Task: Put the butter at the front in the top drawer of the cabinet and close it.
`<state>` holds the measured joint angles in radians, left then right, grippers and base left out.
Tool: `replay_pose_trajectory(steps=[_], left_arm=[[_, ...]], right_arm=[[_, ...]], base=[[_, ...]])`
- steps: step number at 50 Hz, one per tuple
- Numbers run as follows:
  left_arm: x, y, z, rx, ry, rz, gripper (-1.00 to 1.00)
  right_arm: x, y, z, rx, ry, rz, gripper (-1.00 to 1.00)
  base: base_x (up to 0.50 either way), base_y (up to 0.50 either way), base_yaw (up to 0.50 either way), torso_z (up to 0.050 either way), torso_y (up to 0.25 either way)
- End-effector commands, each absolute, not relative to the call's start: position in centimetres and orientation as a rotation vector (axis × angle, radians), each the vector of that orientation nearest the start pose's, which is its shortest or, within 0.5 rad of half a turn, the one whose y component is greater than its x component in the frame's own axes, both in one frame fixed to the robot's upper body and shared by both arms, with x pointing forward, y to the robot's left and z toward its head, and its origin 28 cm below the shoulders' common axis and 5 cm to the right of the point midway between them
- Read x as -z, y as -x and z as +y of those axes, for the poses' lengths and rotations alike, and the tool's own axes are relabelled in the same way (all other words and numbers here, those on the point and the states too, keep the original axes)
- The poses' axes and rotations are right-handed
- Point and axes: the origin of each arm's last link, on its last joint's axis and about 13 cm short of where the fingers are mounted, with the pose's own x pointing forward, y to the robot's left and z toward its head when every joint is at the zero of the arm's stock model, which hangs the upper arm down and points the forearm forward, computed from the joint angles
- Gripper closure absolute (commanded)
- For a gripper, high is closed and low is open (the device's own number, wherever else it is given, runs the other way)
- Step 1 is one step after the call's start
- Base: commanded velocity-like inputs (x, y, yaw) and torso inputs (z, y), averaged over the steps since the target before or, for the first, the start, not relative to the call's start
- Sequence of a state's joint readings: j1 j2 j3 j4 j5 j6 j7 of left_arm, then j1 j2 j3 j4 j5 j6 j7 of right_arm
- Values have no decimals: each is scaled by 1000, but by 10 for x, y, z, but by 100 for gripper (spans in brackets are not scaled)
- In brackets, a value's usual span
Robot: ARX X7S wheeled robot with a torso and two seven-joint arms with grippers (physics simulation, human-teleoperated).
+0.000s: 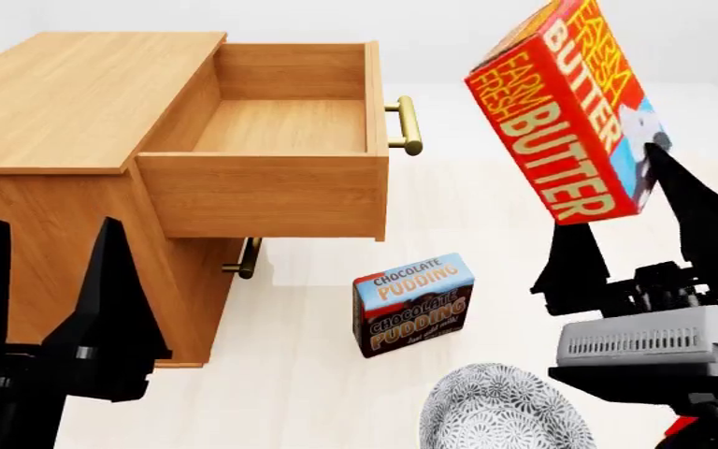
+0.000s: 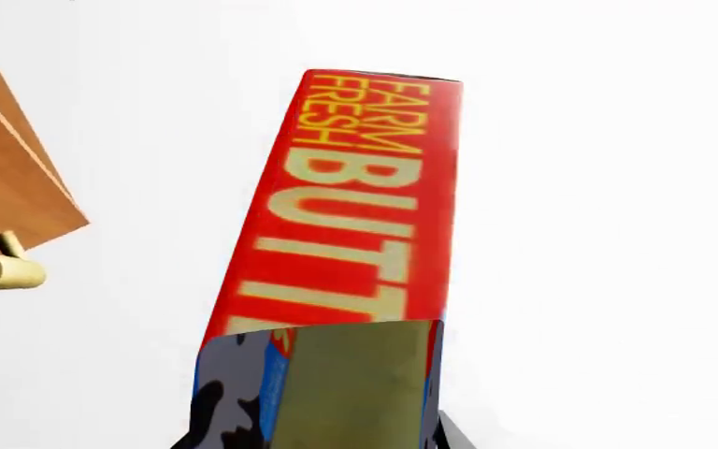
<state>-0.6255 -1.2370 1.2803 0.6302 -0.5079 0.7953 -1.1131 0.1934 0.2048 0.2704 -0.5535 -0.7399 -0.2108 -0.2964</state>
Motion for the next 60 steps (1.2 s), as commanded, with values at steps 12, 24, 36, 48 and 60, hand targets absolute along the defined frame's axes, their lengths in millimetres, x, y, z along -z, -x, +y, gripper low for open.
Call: replay_pose_trajectory(steps=[12,24,36,48,60], left_arm=[[-171,-150,251,139,243,-564,-100],[-172,-149,249,146,245,-563,-100],[-173,-149,248,163,250,-546,-100],[-172,-148,248,162,248,-543,-100],[-171,-147,248,169,256,-536,-100]], right_arm=[[-224,-218,-186,105,1441,-760,100],[-221,-219,-200,165,1499,-802,100],[-219,-221,-200,268,1477,-929,100],[-207,-229,-198,252,1519,-993,100],[-192,-236,-195,210,1574,-1025,100]], base=[[0,0,0,1,1],[0,0,0,0,1],[0,0,0,1,2],[0,0,0,0,1],[0,0,0,1,1]])
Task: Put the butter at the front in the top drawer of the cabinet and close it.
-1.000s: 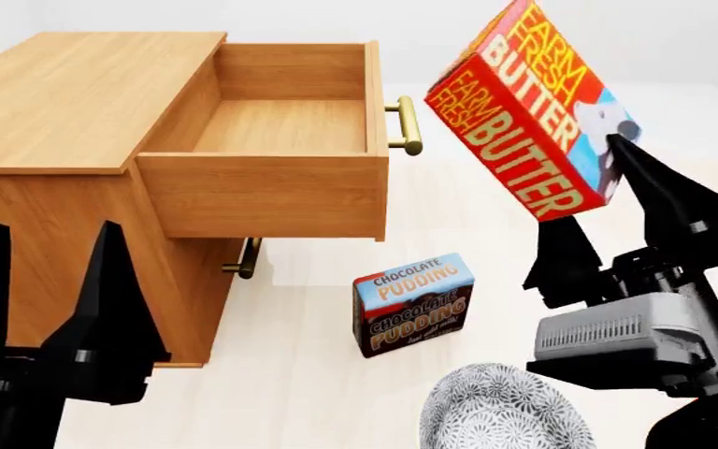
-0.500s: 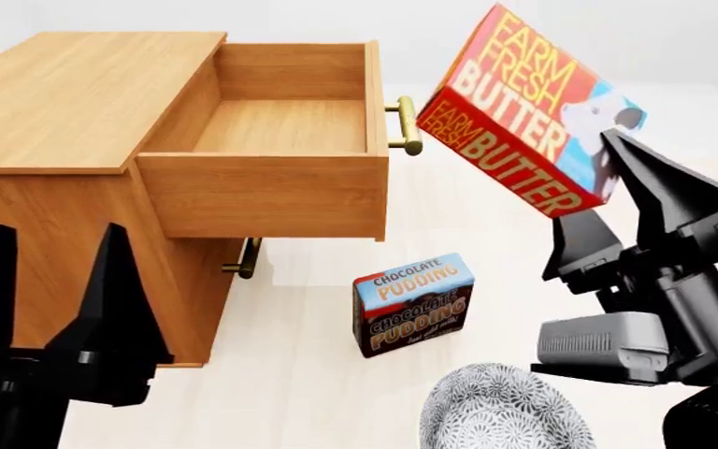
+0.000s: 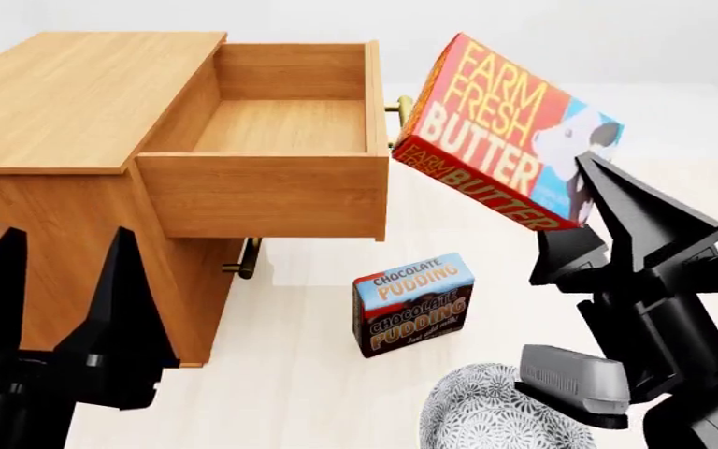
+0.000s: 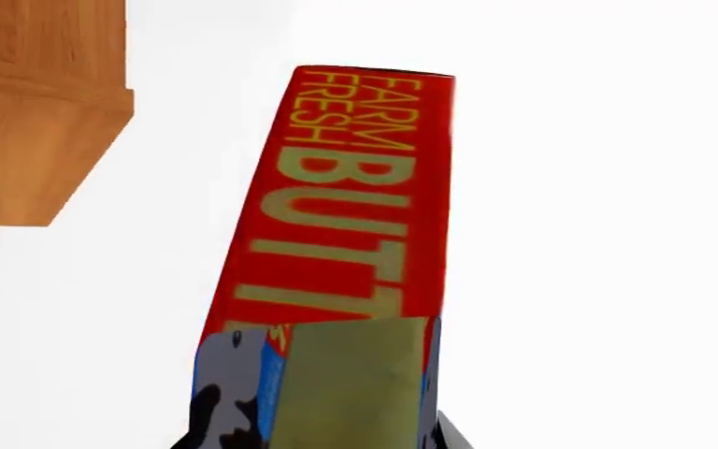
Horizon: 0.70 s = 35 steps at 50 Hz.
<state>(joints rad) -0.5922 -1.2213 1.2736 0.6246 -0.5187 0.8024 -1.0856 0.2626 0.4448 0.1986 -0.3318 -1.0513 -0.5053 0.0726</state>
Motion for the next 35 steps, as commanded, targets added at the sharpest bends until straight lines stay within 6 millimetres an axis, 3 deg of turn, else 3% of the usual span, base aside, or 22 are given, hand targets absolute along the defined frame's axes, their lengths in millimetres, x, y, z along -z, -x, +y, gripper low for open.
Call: replay_pose_trajectory(steps=[1,14,35], left_arm=[[-171,-147,248,171,256,-535,-100],[-174,-149,246,278,231,-423,-100],[-173,-151,242,281,182,-379,-100]], right_arm=[[-193,-237,-195,214,1570,-1033,100],[-198,-240,-198,279,1556,-1059,100],[-195,-236,-204,307,1557,-1044,100]], base=[[0,0,0,0,0],[0,0,0,0,1],[0,0,0,0,1]])
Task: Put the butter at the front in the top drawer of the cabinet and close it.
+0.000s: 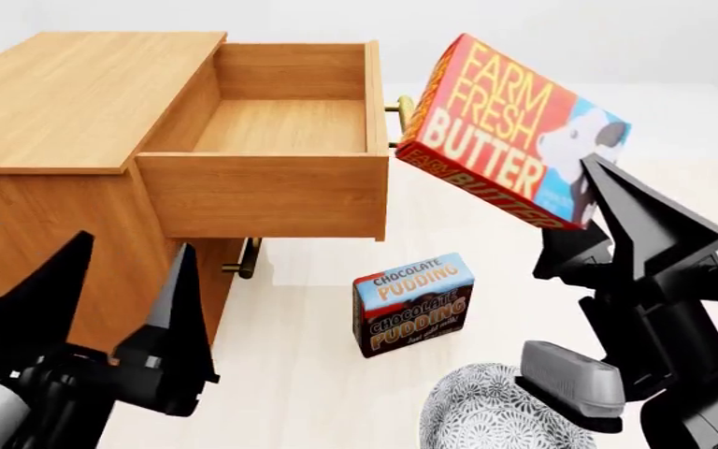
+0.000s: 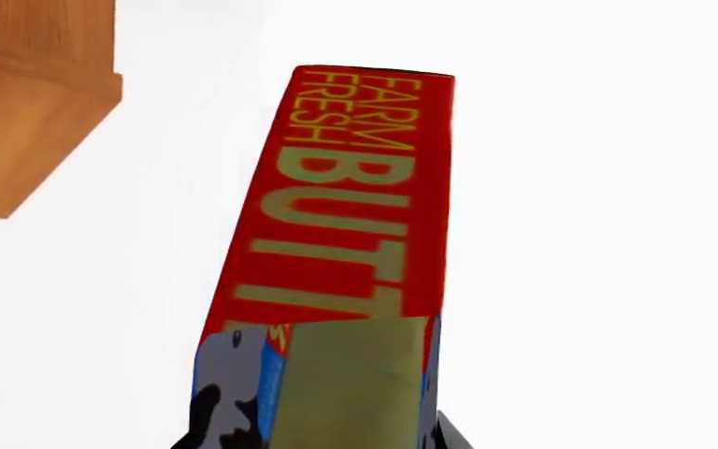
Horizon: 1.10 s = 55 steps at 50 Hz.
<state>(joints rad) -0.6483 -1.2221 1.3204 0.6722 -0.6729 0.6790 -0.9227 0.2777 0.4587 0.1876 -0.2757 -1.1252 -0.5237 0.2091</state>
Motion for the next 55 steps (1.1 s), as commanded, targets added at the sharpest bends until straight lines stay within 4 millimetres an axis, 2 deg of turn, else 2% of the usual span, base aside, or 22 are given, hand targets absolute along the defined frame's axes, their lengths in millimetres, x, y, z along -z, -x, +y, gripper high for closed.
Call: replay_pose_trajectory(steps=[1,20,34,55], left_arm=[[-173,-151,242,281,180,-377,-100],[-184,-149,238,343,149,-363,-100],[-203,-144,234,452,95,-362,-100],[-225,-156,222,635,166,-176,-100]], right_arm=[[-195,-236,-204,307,1557,-1044,100],[-199,-231,-202,324,1573,-1089,100],[-198,-231,-201,319,1576,-1096,100],[-198,-227,-200,313,1590,-1094,100]], base=[[0,0,0,0,0],[0,0,0,1,1],[0,0,0,1,1],[0,0,0,0,0]])
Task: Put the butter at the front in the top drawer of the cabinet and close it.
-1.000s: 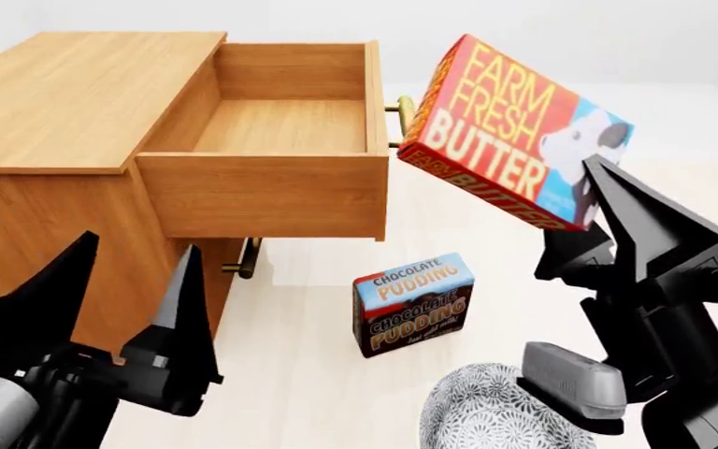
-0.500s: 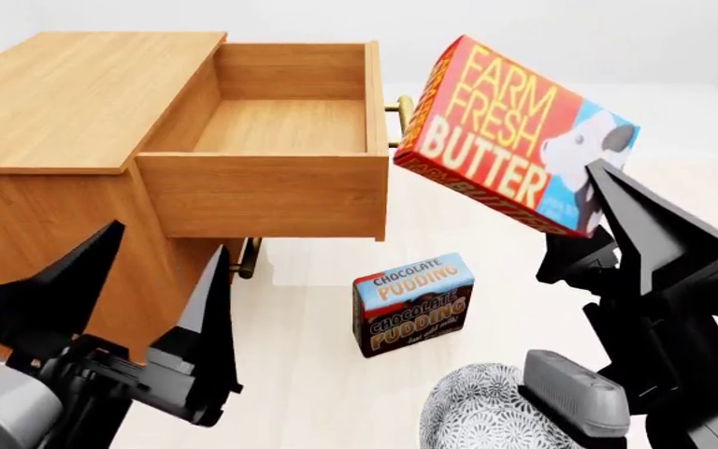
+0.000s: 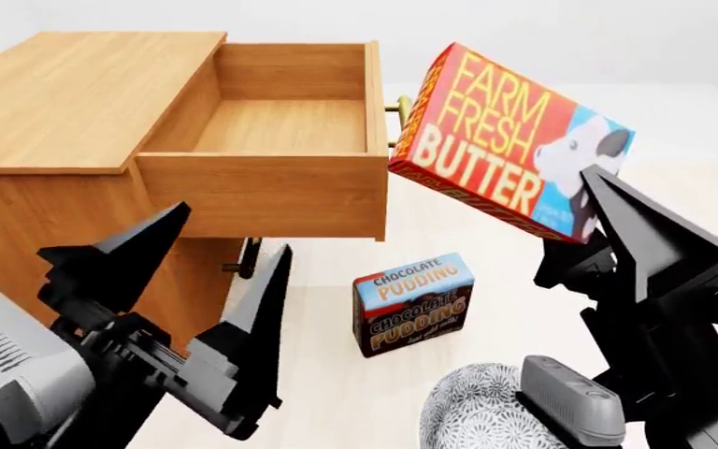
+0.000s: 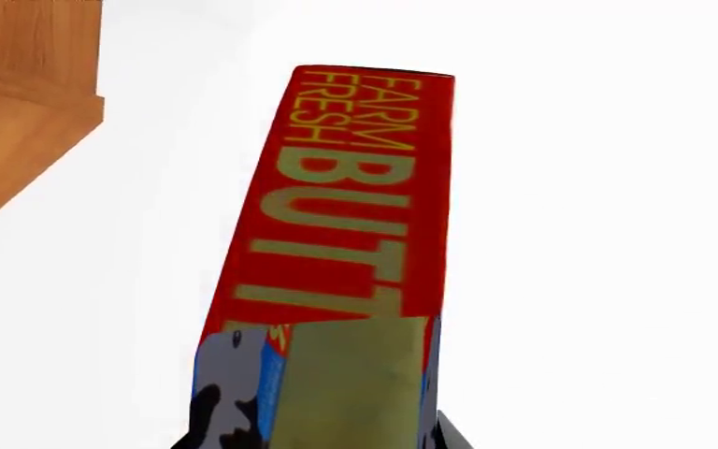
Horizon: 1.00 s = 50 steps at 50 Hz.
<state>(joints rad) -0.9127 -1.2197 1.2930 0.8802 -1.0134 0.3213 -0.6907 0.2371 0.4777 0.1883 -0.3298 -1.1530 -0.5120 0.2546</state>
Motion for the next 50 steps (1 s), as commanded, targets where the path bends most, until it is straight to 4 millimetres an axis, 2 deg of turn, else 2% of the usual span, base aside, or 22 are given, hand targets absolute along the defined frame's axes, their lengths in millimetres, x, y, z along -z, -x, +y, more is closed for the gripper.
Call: replay_pose_trajectory(steps=[1,8,16,25,30,38,50], left_arm=[[-226,-157,222,654,169,-160,-100],[-238,-159,223,752,215,22,-100],[-255,-160,230,936,373,186,-100],[-265,-160,236,1129,596,247,-100],[-274,-156,236,1233,653,247,-100],[-286,-162,236,1276,733,250,-100],[-296,-187,235,1229,789,311,-100]], right_arm=[[-198,-227,-200,313,1591,-1094,100],[-198,-226,-200,311,1595,-1091,100],[-197,-226,-200,305,1597,-1084,100],[-195,-227,-200,301,1598,-1070,100],[-194,-227,-200,297,1599,-1068,100],[-195,-226,-199,294,1606,-1070,100],[-195,-224,-199,291,1612,-1084,100]], base=[[0,0,0,0,10],[0,0,0,1,0],[0,0,0,0,1],[0,0,0,0,1],[0,0,0,2,0],[0,0,0,0,1],[0,0,0,0,1]])
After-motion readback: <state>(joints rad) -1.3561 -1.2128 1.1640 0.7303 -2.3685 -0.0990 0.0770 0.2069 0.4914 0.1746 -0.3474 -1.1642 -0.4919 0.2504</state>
